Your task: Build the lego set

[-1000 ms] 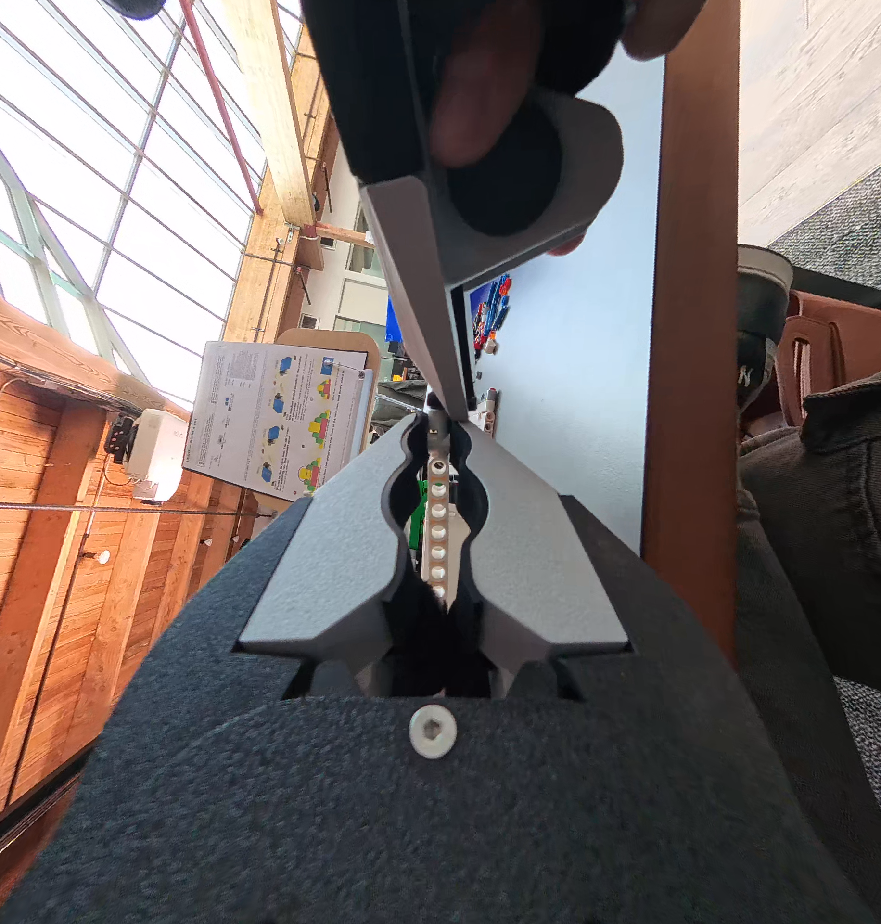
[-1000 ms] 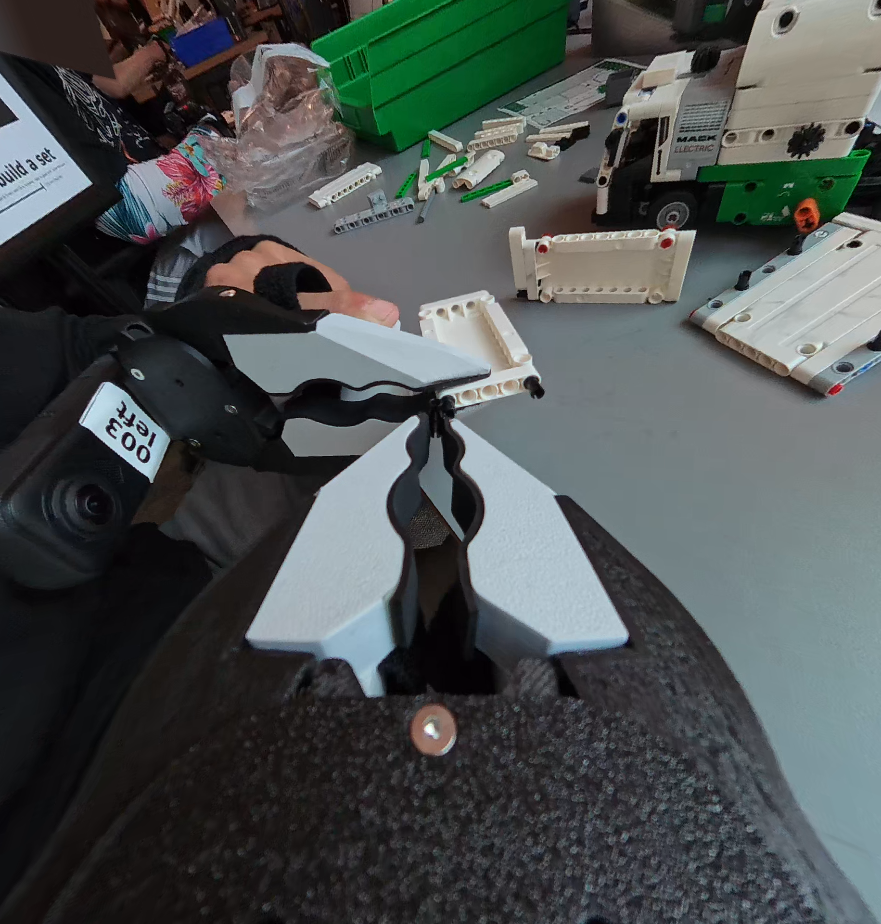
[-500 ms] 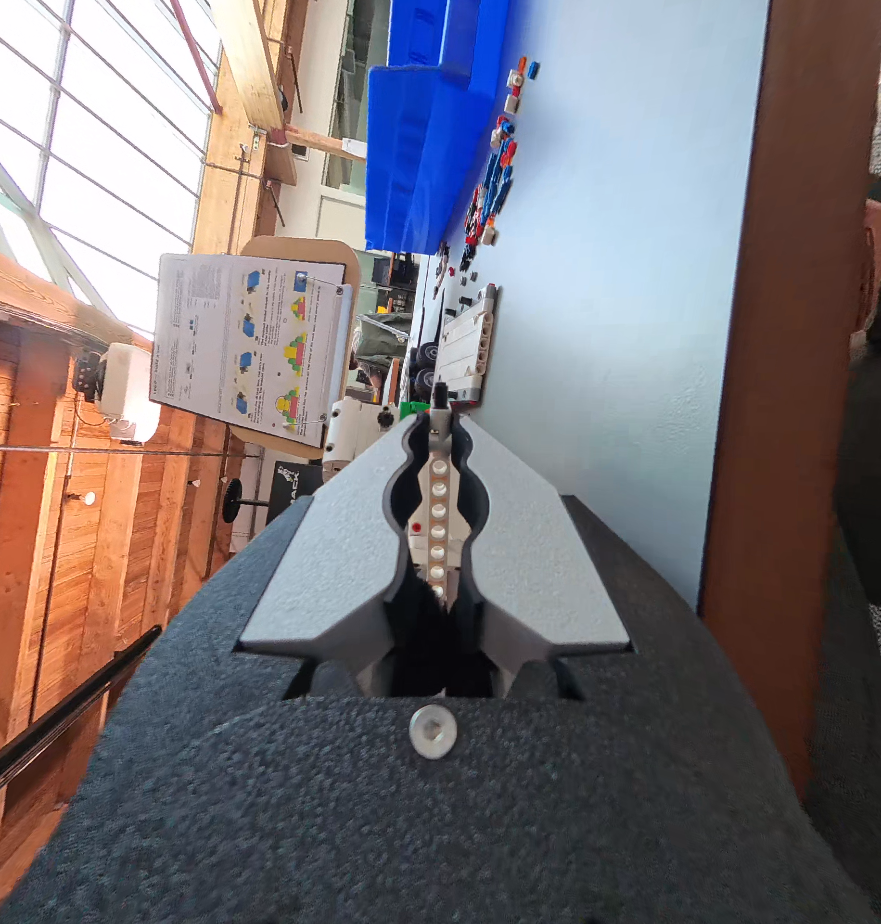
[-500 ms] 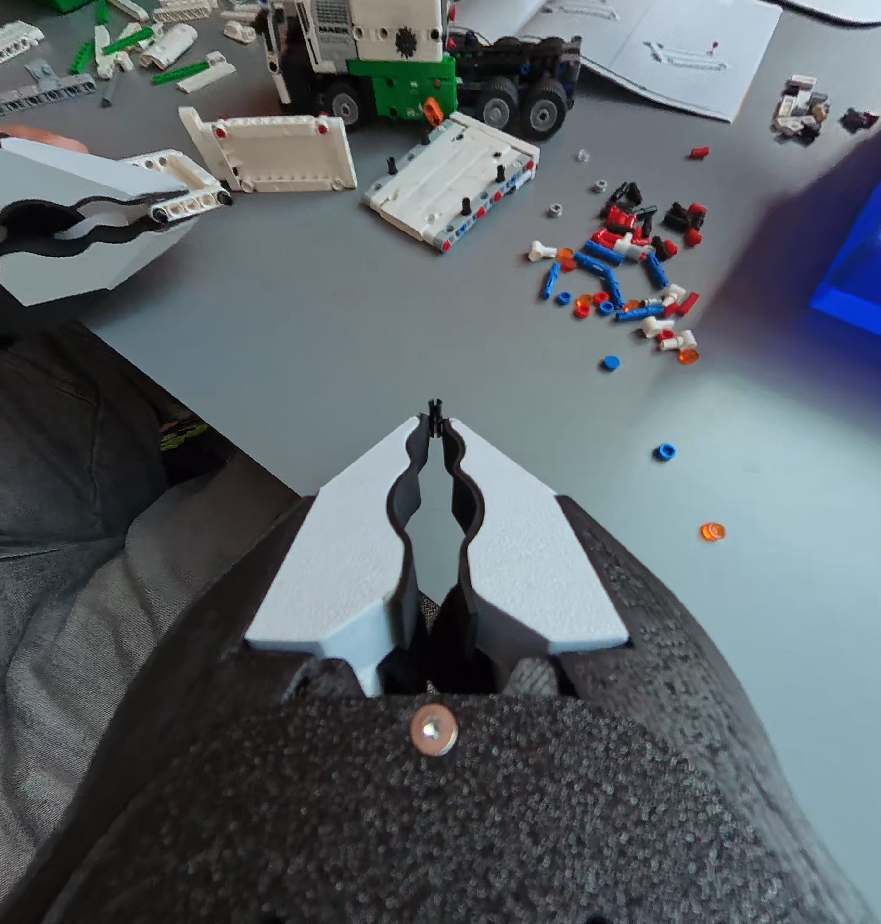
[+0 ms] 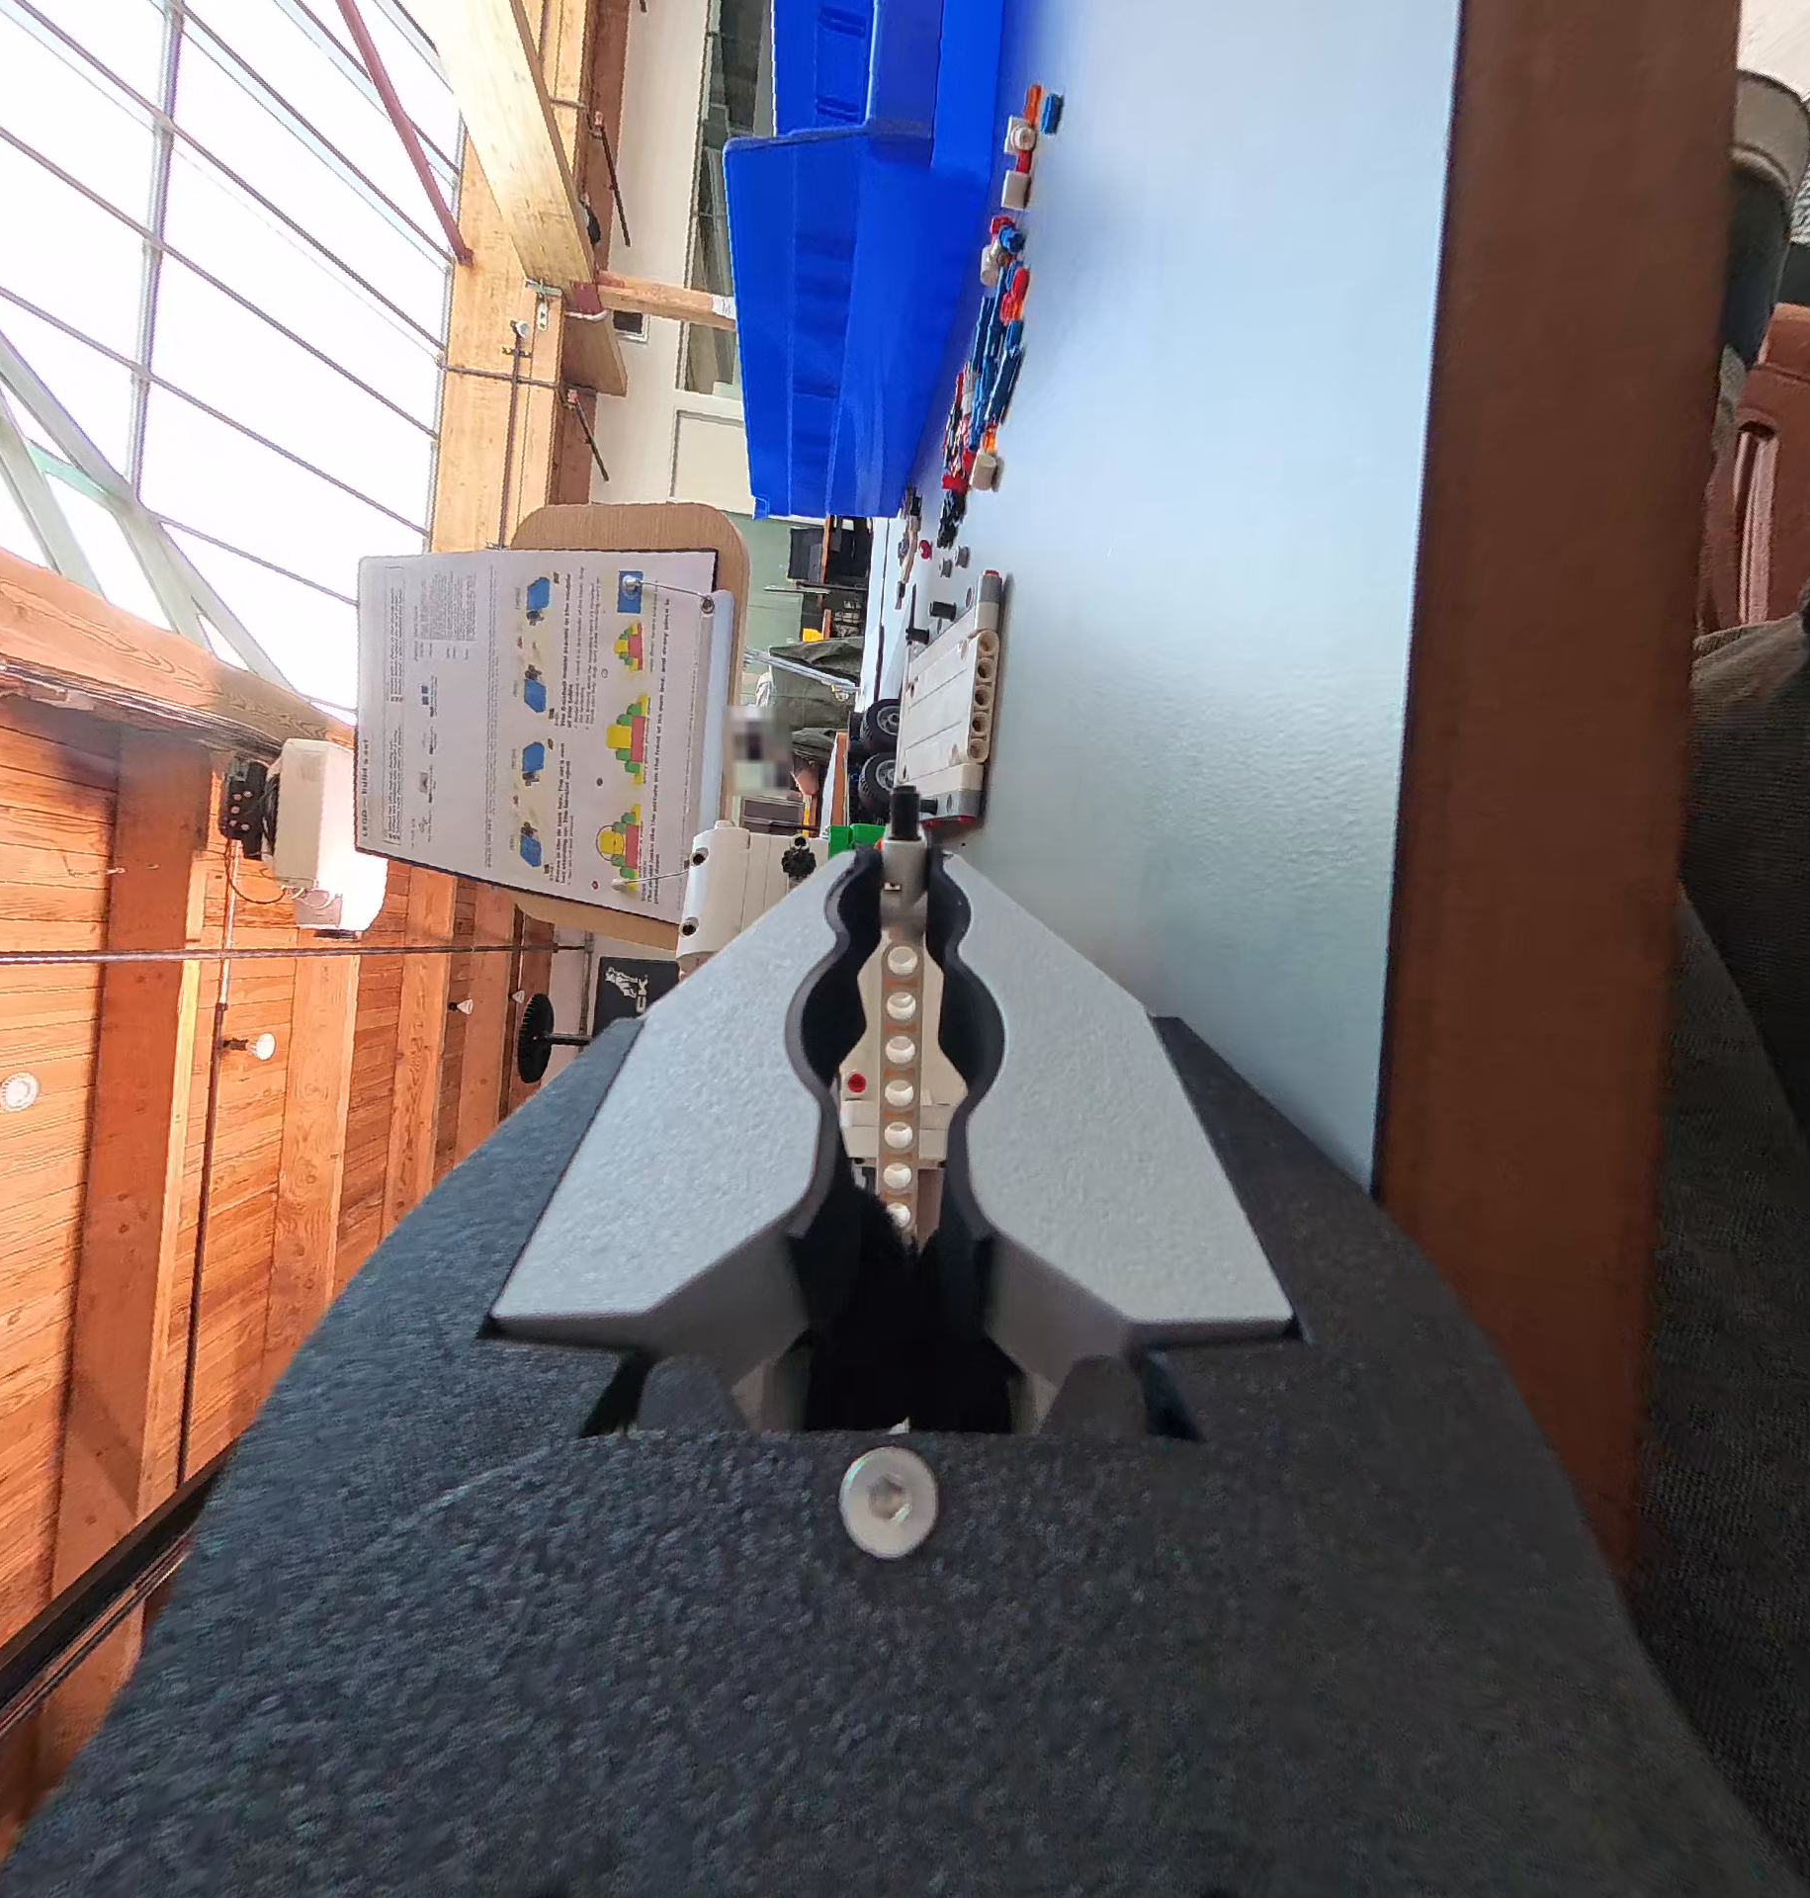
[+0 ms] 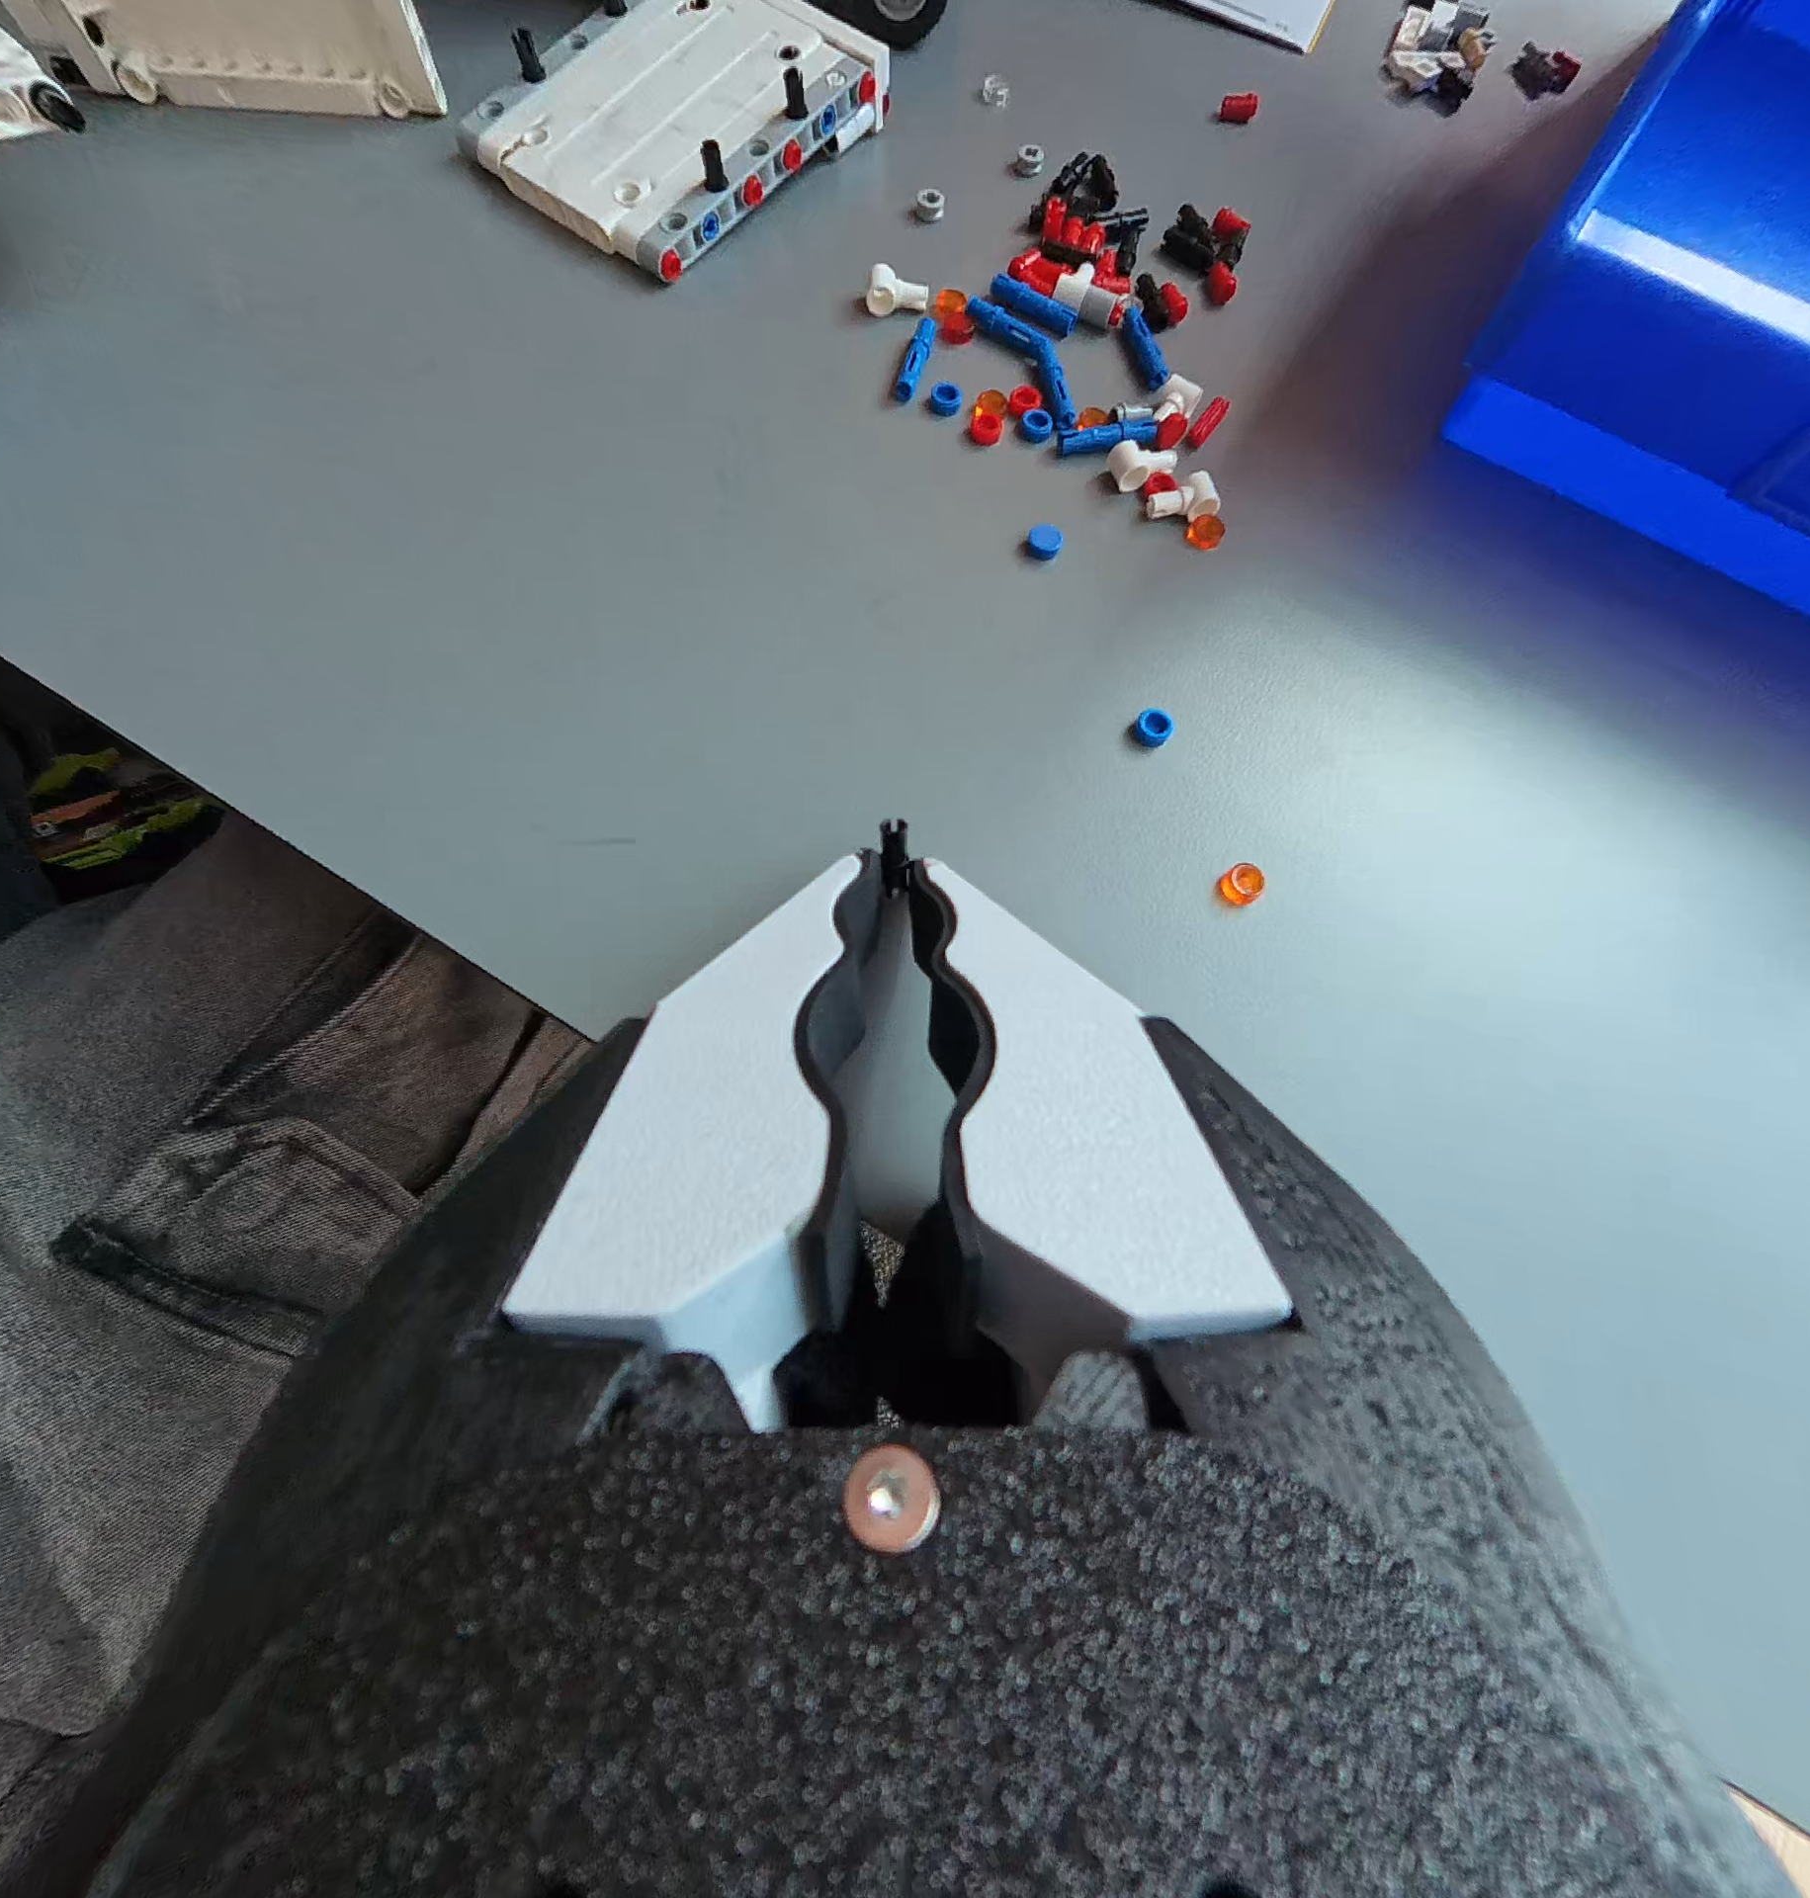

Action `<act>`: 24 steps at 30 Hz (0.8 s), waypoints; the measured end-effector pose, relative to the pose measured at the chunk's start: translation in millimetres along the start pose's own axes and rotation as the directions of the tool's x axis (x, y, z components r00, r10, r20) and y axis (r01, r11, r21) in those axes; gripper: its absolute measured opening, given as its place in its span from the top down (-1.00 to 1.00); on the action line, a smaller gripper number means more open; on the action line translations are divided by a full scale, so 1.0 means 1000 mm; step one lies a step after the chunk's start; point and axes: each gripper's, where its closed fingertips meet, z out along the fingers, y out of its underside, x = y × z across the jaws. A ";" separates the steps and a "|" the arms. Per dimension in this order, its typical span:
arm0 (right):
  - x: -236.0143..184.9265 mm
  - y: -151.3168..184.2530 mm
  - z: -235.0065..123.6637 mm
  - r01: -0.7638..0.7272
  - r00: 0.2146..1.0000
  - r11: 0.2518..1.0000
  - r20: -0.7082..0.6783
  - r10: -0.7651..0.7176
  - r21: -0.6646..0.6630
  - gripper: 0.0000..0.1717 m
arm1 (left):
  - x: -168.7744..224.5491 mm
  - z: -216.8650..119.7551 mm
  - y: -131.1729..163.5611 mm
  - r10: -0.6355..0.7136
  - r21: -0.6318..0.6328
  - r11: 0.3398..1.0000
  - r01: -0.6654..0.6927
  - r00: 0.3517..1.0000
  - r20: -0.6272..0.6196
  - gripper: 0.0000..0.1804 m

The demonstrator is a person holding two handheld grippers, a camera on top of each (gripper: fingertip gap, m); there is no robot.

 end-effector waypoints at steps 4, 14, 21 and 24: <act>0.003 0.004 -0.004 -0.026 1.000 1.000 0.011 0.026 -0.013 0.95 | 0.000 0.000 0.000 0.001 0.000 1.000 -0.001 1.000 0.002 0.93; 0.012 0.010 -0.009 -0.012 1.000 1.000 -0.027 0.012 -0.025 0.93 | 0.000 0.000 0.000 0.003 0.000 1.000 -0.003 1.000 0.005 0.93; 0.012 0.010 -0.011 -0.032 0.999 0.999 -0.021 0.032 -0.025 0.87 | 0.000 0.000 0.000 0.005 0.001 1.000 -0.005 1.000 0.008 0.93; 0.018 0.002 -0.009 -0.010 1.000 1.000 -0.027 0.010 0.003 0.84 | 0.000 0.000 0.000 0.006 0.001 1.000 -0.006 1.000 0.009 0.93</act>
